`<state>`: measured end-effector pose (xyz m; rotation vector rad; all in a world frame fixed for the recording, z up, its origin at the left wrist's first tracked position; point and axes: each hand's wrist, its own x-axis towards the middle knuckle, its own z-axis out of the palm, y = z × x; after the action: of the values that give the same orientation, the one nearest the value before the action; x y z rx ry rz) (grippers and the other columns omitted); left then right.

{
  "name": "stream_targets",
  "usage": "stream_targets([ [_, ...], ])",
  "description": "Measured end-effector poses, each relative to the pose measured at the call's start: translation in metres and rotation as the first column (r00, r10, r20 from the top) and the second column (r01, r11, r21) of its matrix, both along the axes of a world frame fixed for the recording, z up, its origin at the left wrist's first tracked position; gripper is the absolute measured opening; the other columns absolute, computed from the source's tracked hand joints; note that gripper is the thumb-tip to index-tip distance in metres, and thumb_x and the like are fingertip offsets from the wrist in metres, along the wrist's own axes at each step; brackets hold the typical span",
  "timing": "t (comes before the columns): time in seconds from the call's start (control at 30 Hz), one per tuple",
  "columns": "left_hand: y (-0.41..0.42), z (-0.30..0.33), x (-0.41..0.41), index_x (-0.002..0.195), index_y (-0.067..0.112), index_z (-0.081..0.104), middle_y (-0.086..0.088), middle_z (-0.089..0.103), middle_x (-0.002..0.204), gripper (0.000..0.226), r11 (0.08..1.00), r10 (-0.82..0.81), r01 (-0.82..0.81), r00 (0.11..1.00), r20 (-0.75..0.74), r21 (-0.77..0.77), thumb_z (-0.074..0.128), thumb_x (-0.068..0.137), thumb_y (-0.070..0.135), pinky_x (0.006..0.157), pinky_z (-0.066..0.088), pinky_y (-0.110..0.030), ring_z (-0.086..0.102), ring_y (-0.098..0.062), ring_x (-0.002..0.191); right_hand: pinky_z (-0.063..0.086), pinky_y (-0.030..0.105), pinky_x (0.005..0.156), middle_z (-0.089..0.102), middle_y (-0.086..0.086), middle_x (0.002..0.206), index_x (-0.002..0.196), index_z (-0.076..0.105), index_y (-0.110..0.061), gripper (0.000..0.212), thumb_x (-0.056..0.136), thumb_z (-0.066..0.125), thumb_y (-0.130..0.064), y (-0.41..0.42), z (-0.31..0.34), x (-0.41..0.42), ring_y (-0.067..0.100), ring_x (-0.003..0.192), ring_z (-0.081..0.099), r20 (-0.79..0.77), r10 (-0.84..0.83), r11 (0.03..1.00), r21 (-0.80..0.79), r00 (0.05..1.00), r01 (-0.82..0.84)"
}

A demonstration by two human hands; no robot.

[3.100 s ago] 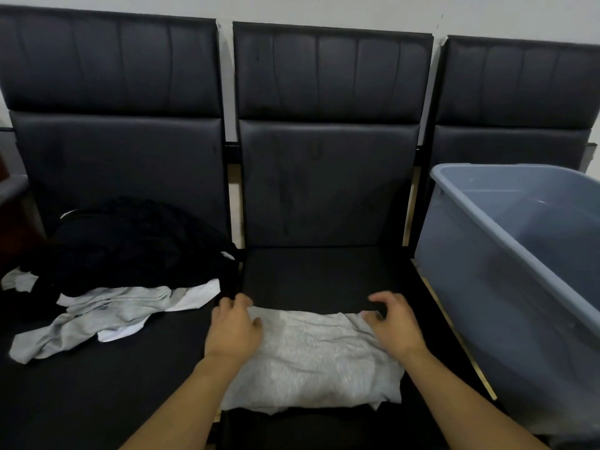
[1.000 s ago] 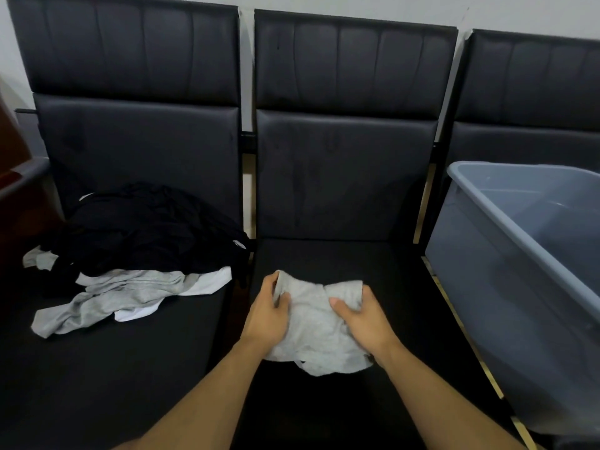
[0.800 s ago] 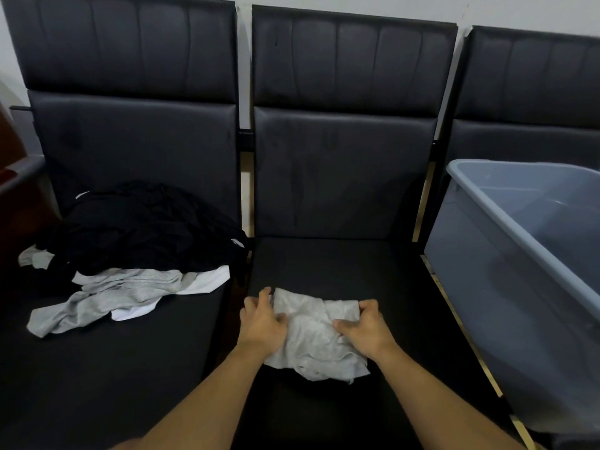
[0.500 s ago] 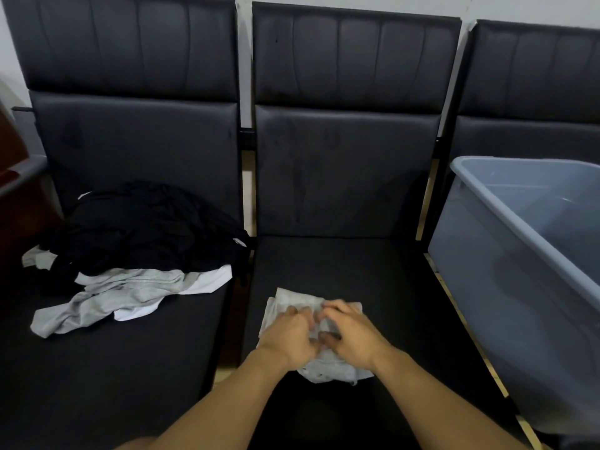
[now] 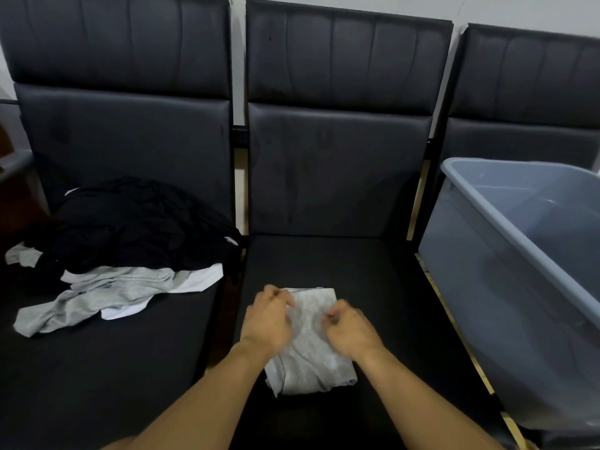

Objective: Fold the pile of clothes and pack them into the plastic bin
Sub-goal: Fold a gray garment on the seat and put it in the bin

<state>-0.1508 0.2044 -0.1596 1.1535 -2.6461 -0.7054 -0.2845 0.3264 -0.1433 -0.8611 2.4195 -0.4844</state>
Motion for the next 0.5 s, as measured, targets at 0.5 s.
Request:
stream_targets([
  [0.5, 0.017, -0.006, -0.008, 0.148, 0.013, 0.029, -0.013, 0.043, 0.141, 0.061, 0.862, 0.267, -0.318, 0.947, 0.179, 0.395, 0.053, 0.096, 0.032, 0.105, 0.045, -0.041, 0.049, -0.033, 0.129, 0.053, 0.035, 0.086, 0.063, -0.001, 0.118, 0.122, 0.056, -0.022, 0.037, 0.093, 0.063, -0.044, -0.002, -0.015, 0.002, 0.020, 0.106, 0.062, 0.071, -0.153, 0.987, -0.029, 0.986, 0.156],
])
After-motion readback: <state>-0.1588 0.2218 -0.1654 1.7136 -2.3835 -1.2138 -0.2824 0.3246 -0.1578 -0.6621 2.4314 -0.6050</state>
